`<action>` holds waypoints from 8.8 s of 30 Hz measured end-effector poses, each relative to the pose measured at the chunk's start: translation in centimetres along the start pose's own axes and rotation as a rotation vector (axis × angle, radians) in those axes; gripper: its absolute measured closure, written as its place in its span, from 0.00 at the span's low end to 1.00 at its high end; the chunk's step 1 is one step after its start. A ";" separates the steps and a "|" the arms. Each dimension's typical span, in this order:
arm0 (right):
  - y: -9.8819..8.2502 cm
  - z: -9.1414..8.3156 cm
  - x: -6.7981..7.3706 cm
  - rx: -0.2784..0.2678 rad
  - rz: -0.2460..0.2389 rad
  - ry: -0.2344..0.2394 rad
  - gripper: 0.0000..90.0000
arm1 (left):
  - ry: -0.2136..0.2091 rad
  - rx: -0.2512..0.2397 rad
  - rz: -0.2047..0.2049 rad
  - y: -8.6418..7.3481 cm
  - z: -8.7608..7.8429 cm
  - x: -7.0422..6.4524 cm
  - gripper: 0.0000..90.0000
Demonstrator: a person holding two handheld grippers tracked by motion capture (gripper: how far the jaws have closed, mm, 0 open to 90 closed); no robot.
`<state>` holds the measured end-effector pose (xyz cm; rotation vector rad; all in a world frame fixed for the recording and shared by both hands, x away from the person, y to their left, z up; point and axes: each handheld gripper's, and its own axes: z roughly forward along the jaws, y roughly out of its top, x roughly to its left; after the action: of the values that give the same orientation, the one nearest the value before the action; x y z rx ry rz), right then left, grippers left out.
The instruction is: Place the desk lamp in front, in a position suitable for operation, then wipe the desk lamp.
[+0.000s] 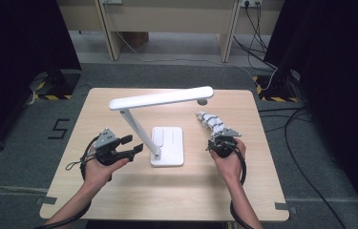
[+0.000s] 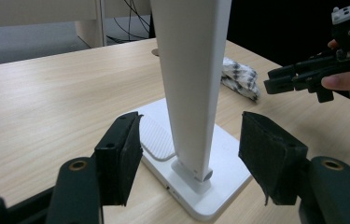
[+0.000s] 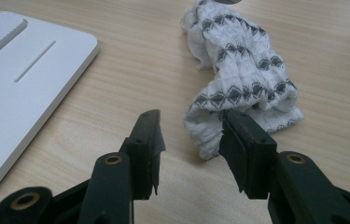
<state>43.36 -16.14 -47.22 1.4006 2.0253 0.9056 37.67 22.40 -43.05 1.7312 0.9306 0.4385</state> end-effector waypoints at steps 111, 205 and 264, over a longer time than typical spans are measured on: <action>4.2 0.4 0.8 -0.065 -0.113 0.054 0.88 | -0.050 0.021 0.047 -1.3 -1.9 -1.7 0.40; 0.5 -6.8 11.5 -0.071 -0.389 0.307 0.88 | -0.212 0.055 0.404 0.5 4.9 -6.0 0.32; 3.6 -11.4 9.5 -0.314 -0.215 0.420 0.55 | -0.149 0.058 0.174 -0.2 1.1 -3.5 0.89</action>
<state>34.01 -8.99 -37.49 0.8569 2.1516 1.4366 36.14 19.00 -43.10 1.8789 0.6950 0.3925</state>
